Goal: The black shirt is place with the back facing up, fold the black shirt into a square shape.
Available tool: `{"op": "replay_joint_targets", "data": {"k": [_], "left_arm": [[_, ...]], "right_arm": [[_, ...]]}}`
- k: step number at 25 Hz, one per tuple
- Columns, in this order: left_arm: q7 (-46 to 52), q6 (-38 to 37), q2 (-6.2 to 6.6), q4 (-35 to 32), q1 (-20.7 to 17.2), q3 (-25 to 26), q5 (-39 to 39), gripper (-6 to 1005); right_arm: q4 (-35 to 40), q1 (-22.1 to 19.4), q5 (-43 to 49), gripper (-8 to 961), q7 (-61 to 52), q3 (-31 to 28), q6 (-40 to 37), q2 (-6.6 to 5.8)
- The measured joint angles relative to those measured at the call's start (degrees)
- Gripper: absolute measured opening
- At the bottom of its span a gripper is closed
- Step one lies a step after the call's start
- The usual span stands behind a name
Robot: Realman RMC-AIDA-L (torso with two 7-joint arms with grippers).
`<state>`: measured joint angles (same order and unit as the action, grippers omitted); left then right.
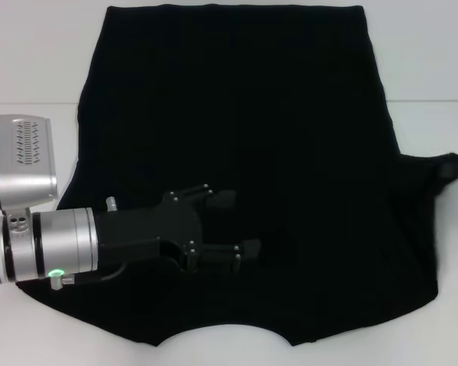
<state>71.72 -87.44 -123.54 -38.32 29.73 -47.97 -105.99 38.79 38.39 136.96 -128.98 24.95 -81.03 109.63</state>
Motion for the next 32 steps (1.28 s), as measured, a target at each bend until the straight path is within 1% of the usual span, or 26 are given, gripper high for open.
{"op": "replay_joint_targets", "data": {"k": [1, 2, 3, 5, 7, 9, 12, 13, 15, 18, 23, 24, 26, 28, 30, 32], "left_arm": [[0.00, -0.05, -0.01, 0.00, -0.02, 0.18, 0.03, 937], [0.00, -0.05, 0.00, 0.00, -0.03, 0.31, 0.04, 937], [0.00, -0.14, 0.01, 0.00, -0.05, 0.61, 0.04, 937], [0.00, -0.38, 0.12, 0.00, -0.06, 1.25, 0.14, 937], [0.00, -0.51, 0.22, 0.00, -0.10, 1.76, 0.30, 937], [0.00, -0.56, 0.29, 0.00, -0.18, 2.23, 0.46, 938], [0.08, -0.59, 0.32, 0.00, -0.27, 2.79, 0.48, 938], [0.15, -0.60, 0.32, 0.00, -0.30, 2.84, 0.51, 938], [0.45, -0.59, 0.32, 0.00, -0.36, 2.89, 0.61, 938], [0.69, -0.59, 0.33, 0.00, -0.39, 2.93, 0.67, 938], [1.82, -0.56, 0.85, -0.11, -0.16, 4.52, 0.72, 938], [2.62, -0.56, 1.04, -0.28, -0.17, 5.02, 0.63, 938], [5.33, -0.83, 1.84, -0.84, -0.33, 5.90, 0.12, 938], [8.25, -2.31, 2.93, -1.45, -0.66, 6.60, -1.06, 938], [10.99, -4.73, 3.82, -2.68, -1.04, 8.56, -3.34, 938], [13.71, -6.69, 4.35, -4.49, -1.30, 11.52, -7.04, 938]], "right_arm": [[-0.10, 0.93, -0.36, 13, 0.41, 0.52, -0.56, 0.32], [-0.22, 3.38, -0.51, 13, 0.66, 2.57, -0.54, 1.42], [-0.22, 3.38, -0.51, 13, 0.66, 2.57, -0.54, 1.42], [-0.46, 5.77, -0.38, 13, 0.30, 5.22, 0.23, 2.42], [-1.30, 8.02, -0.03, 13, -0.53, 9.26, 1.39, 3.17], [-2.01, 9.68, 0.17, 13, -1.42, 13.26, 2.26, 3.51], [-1.14, 10.32, 0.29, 12, -2.60, 17.02, 3.27, 4.50], [-0.62, 10.26, 0.29, 40, -2.82, 17.45, 3.24, 4.72], [0.19, 9.94, 0.25, 95, -3.08, 17.87, 3.00, 4.78], [0.70, 9.21, 0.18, 178, -3.40, 17.40, 2.18, 4.23], [1.16, 6.72, -1.55, 426, -3.16, 14.75, 1.14, 3.31], [1.21, 6.04, -2.88, 499, -2.35, 13.96, 0.57, 3.25], [1.27, 3.79, -7.76, 644, 0.66, 11.97, -1.14, 3.10], [1.12, 1.47, -12.84, 688, 4.70, 10.54, -2.46, 3.08], [0.58, -0.95, -18.44, 733, 10.02, 9.56, -3.97, 3.26], [-0.52, -3.24, -24.16, 777, 16.46, 9.16, -5.69, 3.92]]}}
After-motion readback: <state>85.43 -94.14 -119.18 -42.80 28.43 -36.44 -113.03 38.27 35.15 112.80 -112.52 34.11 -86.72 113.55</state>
